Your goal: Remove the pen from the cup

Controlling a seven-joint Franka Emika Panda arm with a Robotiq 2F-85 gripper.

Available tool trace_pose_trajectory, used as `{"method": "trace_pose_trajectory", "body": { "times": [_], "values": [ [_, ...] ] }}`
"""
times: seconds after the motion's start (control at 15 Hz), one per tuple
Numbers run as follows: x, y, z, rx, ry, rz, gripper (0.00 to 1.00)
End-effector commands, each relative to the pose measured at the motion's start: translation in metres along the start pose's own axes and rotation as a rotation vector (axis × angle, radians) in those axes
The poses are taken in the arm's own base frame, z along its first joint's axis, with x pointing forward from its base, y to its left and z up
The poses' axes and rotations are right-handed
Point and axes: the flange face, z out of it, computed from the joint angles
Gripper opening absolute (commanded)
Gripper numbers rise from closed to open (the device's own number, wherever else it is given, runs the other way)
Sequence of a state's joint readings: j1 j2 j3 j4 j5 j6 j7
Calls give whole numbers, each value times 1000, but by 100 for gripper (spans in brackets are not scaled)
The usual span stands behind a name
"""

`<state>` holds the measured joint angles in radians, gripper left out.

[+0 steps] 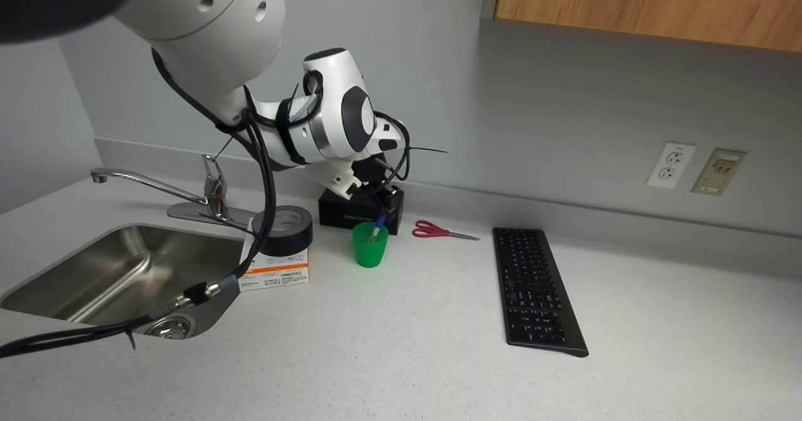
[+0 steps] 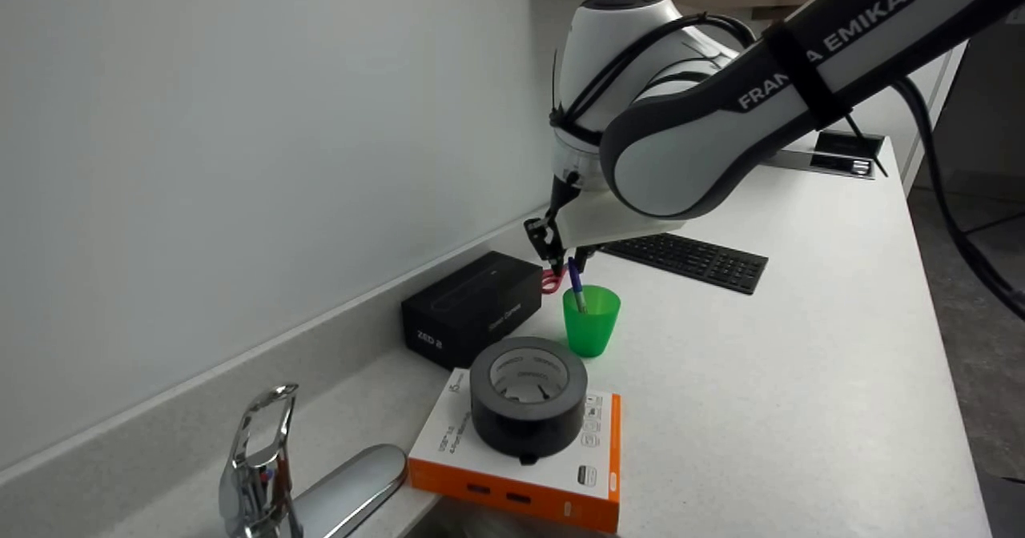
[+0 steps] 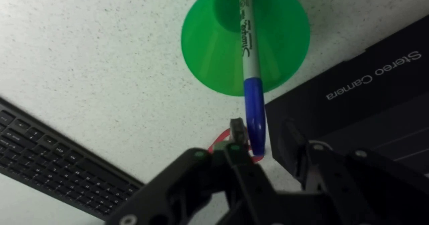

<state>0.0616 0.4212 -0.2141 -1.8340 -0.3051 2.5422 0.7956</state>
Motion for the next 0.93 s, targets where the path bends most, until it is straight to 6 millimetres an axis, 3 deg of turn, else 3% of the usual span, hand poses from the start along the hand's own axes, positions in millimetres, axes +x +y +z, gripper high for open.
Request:
{"method": "trace_pose_trajectory", "body": {
  "times": [0.0,0.07,0.4,0.53,0.67,0.87],
  "values": [
    [1,4,-25,1,20,6,4],
    [1,8,-34,13,29,7,0],
    [0,39,-101,75,68,-7,3],
    [-5,54,-118,74,31,-51,3],
    [-9,69,-118,28,-22,-89,3],
    [-26,93,-91,-55,-192,-161,3]
  ]
}}
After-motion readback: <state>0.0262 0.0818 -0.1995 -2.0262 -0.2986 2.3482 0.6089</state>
